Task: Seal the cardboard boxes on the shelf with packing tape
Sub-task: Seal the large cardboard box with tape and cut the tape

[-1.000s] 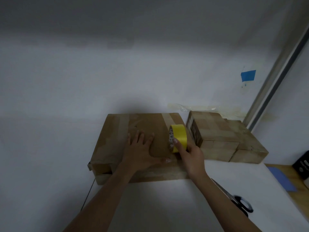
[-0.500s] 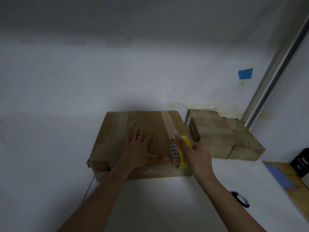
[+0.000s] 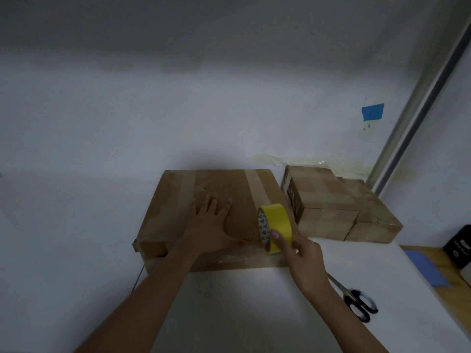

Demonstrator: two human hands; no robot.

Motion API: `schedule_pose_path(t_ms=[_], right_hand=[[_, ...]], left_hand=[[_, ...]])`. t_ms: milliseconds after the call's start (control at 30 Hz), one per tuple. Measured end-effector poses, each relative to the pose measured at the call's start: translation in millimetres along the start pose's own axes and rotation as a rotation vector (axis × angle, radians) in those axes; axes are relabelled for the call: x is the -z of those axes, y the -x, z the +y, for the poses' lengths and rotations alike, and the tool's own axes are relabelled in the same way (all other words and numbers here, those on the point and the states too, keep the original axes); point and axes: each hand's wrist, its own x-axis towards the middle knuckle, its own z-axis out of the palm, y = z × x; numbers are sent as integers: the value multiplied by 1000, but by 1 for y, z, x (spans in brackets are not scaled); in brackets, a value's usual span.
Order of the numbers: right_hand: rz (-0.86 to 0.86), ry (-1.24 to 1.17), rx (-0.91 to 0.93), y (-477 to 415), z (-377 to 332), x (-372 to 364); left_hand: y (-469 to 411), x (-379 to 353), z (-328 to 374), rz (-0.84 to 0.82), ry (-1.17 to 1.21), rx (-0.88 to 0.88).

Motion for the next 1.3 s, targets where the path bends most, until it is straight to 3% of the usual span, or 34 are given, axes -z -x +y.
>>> schedule_pose_path(t_ms=[200,467,633,767,967,1300], right_hand=[[82,86,-50,-2,-9,0],[65,191,-132,-4,-26,4],[-86,351,-274,25,-13,-5],[-42,180,-483,28,6,-3],[-36,259,-417,35,-2,-7],[-86,254,-488,37,3,-9]], left_hand=[[0,0,1,22,2,15],[1,-1,2,42,6,19],[-2,0,1,19,18,27],[-1,0,2,13,16,37],[-1,-1,0,22,6,29],[-1,-3,-1,55,27,19]])
